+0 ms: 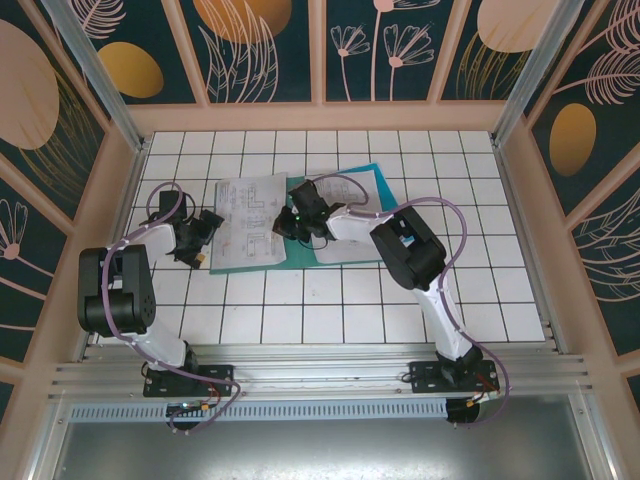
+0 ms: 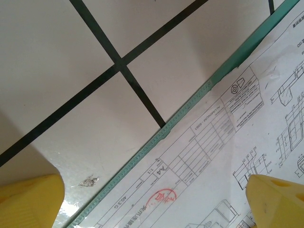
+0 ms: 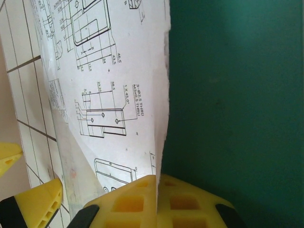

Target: Put the files into the folder

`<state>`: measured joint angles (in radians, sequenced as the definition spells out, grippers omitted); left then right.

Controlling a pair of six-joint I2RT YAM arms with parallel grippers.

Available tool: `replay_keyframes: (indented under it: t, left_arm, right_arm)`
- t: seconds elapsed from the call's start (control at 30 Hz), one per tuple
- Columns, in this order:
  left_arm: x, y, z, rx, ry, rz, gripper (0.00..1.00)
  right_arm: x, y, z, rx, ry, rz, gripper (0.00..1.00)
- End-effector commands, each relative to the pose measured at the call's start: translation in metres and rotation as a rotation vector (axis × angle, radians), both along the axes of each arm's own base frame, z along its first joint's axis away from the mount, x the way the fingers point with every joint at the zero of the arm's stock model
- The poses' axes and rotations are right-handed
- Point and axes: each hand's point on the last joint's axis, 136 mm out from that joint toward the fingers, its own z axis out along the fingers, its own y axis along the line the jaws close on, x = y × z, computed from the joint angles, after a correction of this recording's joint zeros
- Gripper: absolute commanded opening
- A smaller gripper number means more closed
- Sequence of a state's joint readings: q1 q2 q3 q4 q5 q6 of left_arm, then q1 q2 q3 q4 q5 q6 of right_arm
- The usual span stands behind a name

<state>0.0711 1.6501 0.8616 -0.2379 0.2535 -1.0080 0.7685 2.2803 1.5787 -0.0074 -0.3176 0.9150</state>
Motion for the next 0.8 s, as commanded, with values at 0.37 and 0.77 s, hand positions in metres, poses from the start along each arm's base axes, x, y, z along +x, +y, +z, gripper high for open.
replay_keyframes:
  t: [0.37,0.77]
  left_arm:
    - [-0.008,-0.06,-0.015,-0.185,0.048,-0.12,0.99]
    - [0.008,-0.062,0.043,-0.103,-0.058,-0.162,0.98]
  right_arm:
    - [-0.014,-0.001,0.006,-0.048,0.047,0.014,0.0]
    - [0.002,-0.035,0.085,-0.09,-0.067,-0.057,0.53]
